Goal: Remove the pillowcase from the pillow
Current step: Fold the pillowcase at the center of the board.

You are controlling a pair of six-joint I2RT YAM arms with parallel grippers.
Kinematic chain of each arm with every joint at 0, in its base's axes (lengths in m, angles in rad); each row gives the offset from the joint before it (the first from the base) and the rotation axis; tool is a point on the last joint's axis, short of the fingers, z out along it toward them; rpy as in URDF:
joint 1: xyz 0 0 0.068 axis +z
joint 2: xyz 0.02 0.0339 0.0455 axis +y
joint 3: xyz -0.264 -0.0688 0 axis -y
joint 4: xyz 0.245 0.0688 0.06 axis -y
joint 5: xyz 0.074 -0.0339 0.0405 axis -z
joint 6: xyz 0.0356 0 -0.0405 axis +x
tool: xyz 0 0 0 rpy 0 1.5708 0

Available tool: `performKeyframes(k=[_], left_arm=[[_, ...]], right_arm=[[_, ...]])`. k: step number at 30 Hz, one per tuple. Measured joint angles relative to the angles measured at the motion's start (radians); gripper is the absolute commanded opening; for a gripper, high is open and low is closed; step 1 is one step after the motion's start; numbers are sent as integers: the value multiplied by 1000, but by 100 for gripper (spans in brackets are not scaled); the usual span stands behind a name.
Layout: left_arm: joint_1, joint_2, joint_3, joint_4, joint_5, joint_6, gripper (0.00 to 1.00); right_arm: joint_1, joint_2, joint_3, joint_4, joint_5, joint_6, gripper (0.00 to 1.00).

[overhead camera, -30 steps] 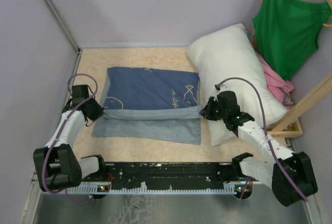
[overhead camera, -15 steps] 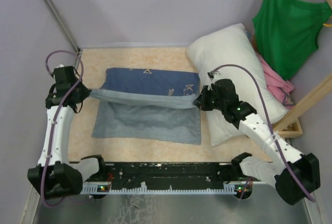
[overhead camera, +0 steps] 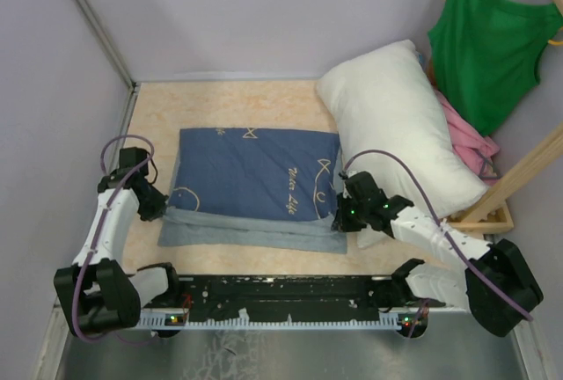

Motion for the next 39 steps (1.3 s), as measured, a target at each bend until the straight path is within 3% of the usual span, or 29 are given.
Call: performKeyframes(k=[4, 5, 6, 10, 11, 12, 14, 19, 22, 25, 29, 33, 39], left_arm=[[4, 29, 1, 2, 2, -9, 11], [6, 36, 1, 2, 4, -9, 17], [8, 43, 1, 2, 9, -5, 31], [16, 73, 10, 2, 74, 43, 60], [17, 90, 24, -5, 108, 68, 71], [17, 93, 29, -6, 116, 72, 94], [17, 93, 53, -16, 139, 101, 100], [18, -8, 132, 41, 157, 162, 95], [4, -23, 196, 113, 182, 176, 92], [-75, 63, 260, 171, 168, 170, 91], [-237, 171, 184, 236, 177, 144, 91], [-328, 181, 43, 234, 220, 113, 91], [-343, 179, 8, 251, 249, 110, 93]], right_arm=[[0, 40, 0, 7, -10, 0, 0], [0, 53, 0, 8, -13, 0, 0], [0, 64, 0, 9, -15, 0, 1], [0, 82, 0, -11, -16, -8, 76], [0, 80, 1, -19, -16, -13, 94], [0, 73, 8, -27, -20, -12, 99], [5, 41, 36, -48, -5, -24, 99], [5, -25, 161, -66, 117, -70, 99], [10, 27, 272, -24, 175, -97, 93], [49, 158, 374, 5, 218, -116, 85], [151, 356, 441, -2, 242, -143, 64], [217, 435, 424, -61, 222, -155, 63], [224, 437, 417, -83, 220, -173, 61]])
